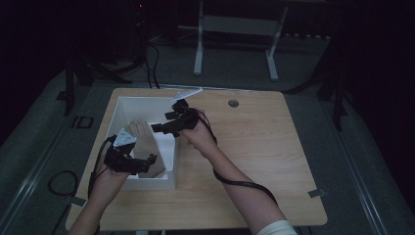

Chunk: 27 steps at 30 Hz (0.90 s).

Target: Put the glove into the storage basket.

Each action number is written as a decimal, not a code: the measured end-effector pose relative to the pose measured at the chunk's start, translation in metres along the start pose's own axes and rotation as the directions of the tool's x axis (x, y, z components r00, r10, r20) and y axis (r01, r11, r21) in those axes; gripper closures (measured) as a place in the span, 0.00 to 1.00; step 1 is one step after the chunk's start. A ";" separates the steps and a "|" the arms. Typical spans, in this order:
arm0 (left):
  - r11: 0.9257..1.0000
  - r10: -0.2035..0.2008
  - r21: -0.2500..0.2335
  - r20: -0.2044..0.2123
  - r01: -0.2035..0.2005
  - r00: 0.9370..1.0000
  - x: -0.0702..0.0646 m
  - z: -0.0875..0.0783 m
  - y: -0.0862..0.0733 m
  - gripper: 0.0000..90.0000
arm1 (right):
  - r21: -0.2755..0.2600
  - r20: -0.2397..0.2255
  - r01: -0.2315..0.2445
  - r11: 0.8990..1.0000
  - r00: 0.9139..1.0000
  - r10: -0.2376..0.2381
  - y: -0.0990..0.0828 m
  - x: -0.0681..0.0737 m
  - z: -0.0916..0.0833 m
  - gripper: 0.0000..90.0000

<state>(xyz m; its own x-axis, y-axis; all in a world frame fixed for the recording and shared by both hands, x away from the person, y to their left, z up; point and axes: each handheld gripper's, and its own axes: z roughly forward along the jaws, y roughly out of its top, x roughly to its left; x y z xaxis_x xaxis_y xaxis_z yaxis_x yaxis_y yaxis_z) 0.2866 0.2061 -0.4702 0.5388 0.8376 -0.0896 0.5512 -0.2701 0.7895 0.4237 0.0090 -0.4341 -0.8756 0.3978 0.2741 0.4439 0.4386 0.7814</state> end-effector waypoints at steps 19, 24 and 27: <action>0.988 0.119 -0.116 0.152 -0.102 0.981 -0.071 0.007 0.043 0.09 | -0.037 0.066 0.059 0.998 0.996 -0.056 -0.033 -0.016 -0.088 0.21; 0.985 0.132 -0.137 0.188 -0.107 0.973 -0.087 0.011 0.051 0.09 | -0.051 0.074 0.069 0.996 0.995 -0.065 -0.040 -0.020 -0.106 0.20; 0.982 0.158 -0.135 0.199 -0.133 0.967 -0.098 0.015 0.055 0.09 | -0.048 0.089 0.075 0.996 0.994 -0.071 -0.048 -0.024 -0.114 0.20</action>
<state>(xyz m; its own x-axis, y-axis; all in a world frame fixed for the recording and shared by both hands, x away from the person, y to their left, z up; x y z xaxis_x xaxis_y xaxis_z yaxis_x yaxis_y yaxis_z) 0.2737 0.1020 -0.4277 0.7348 0.6733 -0.0828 0.3841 -0.3123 0.8689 0.4015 -0.1134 -0.4139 -0.8843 0.4360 0.1671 0.3671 0.4280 0.8258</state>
